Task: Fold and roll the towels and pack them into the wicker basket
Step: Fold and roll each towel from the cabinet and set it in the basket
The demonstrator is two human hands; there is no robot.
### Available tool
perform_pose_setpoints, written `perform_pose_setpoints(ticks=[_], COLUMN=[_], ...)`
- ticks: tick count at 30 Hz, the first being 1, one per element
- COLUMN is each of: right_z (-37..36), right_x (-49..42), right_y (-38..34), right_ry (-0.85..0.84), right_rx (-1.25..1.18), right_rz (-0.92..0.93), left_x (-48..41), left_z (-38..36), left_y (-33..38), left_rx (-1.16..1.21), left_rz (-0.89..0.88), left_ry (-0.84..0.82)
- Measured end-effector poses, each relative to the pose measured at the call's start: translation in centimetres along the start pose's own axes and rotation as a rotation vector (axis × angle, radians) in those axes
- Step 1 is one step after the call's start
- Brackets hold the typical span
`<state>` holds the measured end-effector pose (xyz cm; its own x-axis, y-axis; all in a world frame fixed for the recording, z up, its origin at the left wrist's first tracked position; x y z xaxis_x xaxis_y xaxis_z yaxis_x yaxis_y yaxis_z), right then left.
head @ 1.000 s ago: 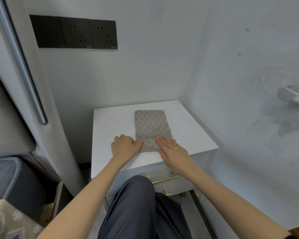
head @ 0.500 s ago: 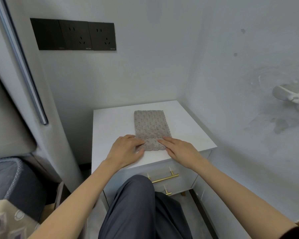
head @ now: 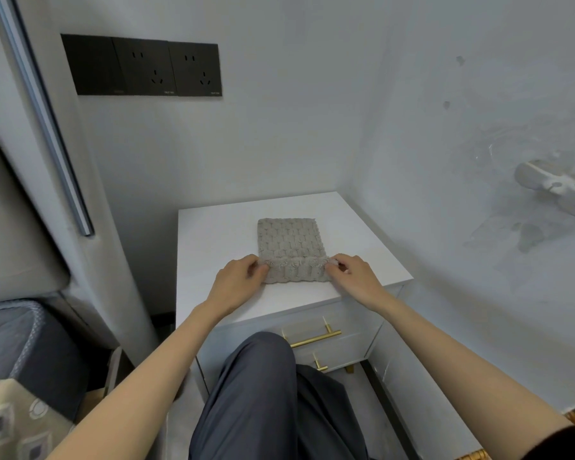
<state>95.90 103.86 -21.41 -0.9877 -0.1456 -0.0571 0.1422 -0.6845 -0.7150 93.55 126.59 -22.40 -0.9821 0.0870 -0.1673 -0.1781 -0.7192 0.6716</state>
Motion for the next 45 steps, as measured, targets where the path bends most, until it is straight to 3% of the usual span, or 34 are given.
perform_pose_setpoints(ticks=[7,13,16,19,22,24,37,41,45], right_z=[0.0,0.3,0.8,0.7,-2.6,-4.9,-3.8,-3.3,-2.7], right_x=[0.2,0.8,1.2,2.3,3.9,4.4,3.9,3.0,2.3], right_y=[2.0,2.3,0.3,-4.5,-8.6,-9.3,-4.7,-2.2,-1.7], right_ry=[0.099,0.293,0.389,0.503,0.446,0.397,0.191,0.061,-0.022], right_rx=[-0.014,0.049,0.228,0.366,0.442,0.507,0.625,0.621,0.594], right_rz=[-0.187,-0.287,-0.177,0.173,0.515,0.572,0.553,0.412,0.352], left_x=[-0.1,-0.3,-0.4,-0.6,-0.7,-0.7,-0.2,0.1,0.0], left_z=[-0.5,-0.4,-0.6,-0.7,-0.6,-0.6,0.4,1.5,0.1], left_y=[-0.9,-1.4,-1.5,-1.5,-1.6,-1.7,0.1,2.6,4.9], left_rx=[-0.093,-0.15,-0.154,-0.157,-0.149,-0.146,-0.299,-0.356,-0.544], left_rz=[0.114,0.202,0.222,0.235,0.248,0.256,0.196,-0.032,-0.26], left_ry=[0.073,0.118,0.118,0.109,0.097,0.097,0.182,0.24,0.109])
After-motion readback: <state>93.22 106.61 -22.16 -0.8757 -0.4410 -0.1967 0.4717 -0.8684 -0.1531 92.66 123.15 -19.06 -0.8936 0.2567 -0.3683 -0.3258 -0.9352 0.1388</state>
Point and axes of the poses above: each hand's wrist, its own x-axis away from the middle knuckle, its own z-axis out of the back of the hand, y = z × x, the point moved 9 cm from there along -x, towards the middle knuckle, and after that the axes turned 4 degrees about -z, right-handed, at the moved point
